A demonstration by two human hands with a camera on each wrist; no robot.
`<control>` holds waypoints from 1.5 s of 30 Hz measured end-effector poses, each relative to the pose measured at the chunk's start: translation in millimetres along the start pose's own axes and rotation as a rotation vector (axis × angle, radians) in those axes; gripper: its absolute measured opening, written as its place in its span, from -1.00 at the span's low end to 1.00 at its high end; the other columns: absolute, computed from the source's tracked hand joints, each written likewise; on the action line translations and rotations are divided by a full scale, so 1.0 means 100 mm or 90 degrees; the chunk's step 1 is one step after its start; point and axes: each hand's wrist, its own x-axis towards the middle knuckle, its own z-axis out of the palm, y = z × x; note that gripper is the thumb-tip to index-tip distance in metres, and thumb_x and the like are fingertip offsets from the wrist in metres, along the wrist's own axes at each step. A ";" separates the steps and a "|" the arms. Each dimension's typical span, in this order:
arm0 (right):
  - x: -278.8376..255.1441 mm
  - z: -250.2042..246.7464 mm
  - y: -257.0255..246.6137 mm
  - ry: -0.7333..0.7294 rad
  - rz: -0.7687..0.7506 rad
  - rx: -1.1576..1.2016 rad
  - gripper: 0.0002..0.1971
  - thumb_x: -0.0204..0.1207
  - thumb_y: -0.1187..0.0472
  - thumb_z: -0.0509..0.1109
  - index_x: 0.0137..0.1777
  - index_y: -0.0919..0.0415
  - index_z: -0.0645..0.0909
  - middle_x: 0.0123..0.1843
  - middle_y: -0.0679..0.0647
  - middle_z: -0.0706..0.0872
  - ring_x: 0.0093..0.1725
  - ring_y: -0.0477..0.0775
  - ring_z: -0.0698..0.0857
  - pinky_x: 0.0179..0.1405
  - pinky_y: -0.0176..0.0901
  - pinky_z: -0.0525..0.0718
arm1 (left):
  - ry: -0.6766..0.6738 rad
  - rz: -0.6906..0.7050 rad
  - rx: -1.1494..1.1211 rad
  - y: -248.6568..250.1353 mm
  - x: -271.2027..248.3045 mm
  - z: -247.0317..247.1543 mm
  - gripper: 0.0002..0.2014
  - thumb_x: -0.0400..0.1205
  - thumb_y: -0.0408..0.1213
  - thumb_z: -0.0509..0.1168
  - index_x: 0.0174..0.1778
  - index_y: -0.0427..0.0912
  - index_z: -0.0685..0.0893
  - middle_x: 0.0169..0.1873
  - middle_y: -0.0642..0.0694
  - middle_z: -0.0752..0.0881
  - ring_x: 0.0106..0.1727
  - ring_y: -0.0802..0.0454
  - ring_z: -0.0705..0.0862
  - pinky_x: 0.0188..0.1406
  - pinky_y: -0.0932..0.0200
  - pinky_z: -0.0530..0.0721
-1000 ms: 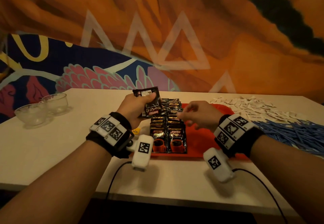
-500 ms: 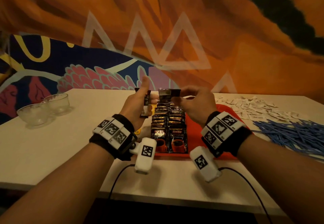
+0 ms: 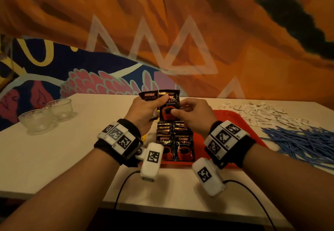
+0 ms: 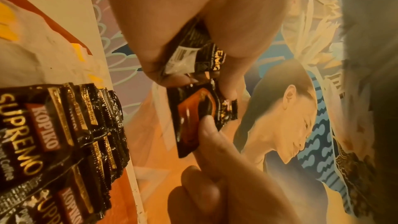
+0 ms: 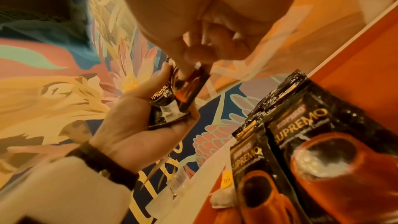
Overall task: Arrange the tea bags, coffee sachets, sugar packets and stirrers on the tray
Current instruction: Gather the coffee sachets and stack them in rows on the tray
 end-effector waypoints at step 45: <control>-0.19 0.15 0.24 -0.297 0.160 -0.301 -0.83 0.48 0.16 0.59 -0.19 0.13 0.63 -0.23 0.06 0.86 -0.15 0.02 0.84 -0.21 -0.14 0.76 | 0.211 -0.090 0.080 -0.03 0.08 -0.23 -0.87 0.75 -0.29 0.20 0.19 -0.17 0.51 -0.07 -0.18 0.60 -0.23 -0.06 0.70 -0.36 0.04 0.78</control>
